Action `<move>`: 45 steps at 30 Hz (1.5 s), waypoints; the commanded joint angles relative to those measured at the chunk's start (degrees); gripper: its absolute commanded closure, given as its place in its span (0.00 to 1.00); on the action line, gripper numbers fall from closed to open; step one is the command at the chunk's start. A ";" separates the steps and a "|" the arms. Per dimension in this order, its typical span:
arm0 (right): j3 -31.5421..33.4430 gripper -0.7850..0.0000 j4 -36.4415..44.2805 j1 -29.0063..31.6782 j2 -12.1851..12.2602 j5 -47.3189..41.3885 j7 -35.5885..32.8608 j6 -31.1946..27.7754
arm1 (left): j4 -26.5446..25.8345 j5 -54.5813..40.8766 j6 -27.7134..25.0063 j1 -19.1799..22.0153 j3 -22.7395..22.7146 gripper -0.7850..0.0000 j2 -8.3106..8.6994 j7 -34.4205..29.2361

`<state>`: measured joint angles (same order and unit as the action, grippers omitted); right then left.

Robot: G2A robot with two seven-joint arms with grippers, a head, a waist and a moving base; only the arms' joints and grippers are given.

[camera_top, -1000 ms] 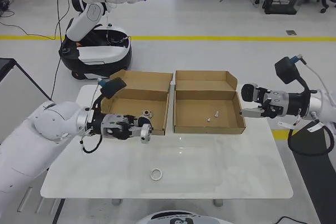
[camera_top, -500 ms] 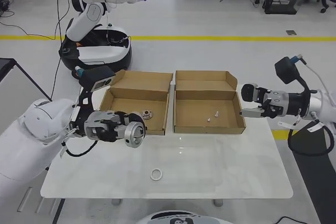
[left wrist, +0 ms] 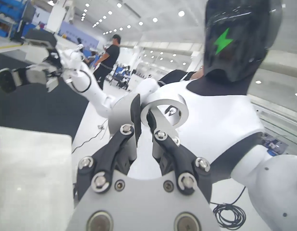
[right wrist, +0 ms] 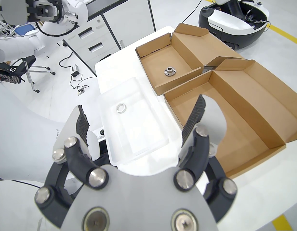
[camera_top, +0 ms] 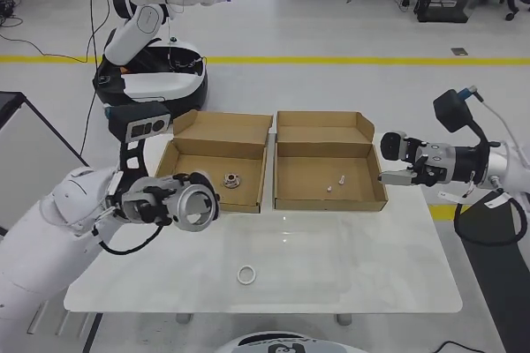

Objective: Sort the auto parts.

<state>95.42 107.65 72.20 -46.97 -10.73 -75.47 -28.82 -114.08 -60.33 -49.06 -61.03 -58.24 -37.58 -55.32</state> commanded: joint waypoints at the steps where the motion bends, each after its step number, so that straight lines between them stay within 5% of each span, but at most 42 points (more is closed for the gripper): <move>1: 0.00 0.00 0.00 0.00 0.00 0.00 0.00 0.00 | -0.87 -3.02 0.21 0.12 0.44 1.00 -0.58 -0.12; 17: 0.00 0.00 0.00 0.00 0.00 0.00 0.00 0.00 | -2.85 -13.13 3.31 -1.44 -2.22 1.00 -7.58 -3.25; 26: 0.00 0.00 0.00 0.00 0.00 0.00 0.00 0.00 | 2.03 -6.78 5.70 -3.66 -6.71 1.00 -10.99 -5.62; 37: 0.00 0.00 0.00 0.00 0.00 0.00 0.00 0.00 | 6.22 6.85 5.71 -5.96 -9.97 1.00 -12.23 -5.62; 45: 0.00 0.00 0.00 0.00 0.00 0.00 0.00 0.00 | 3.16 -1.65 4.86 -7.47 -10.40 1.00 -13.28 -4.77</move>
<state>95.42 107.65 72.20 -46.97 -10.73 -75.47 -28.82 -110.45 -60.08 -44.25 -68.39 -68.64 -50.70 -60.04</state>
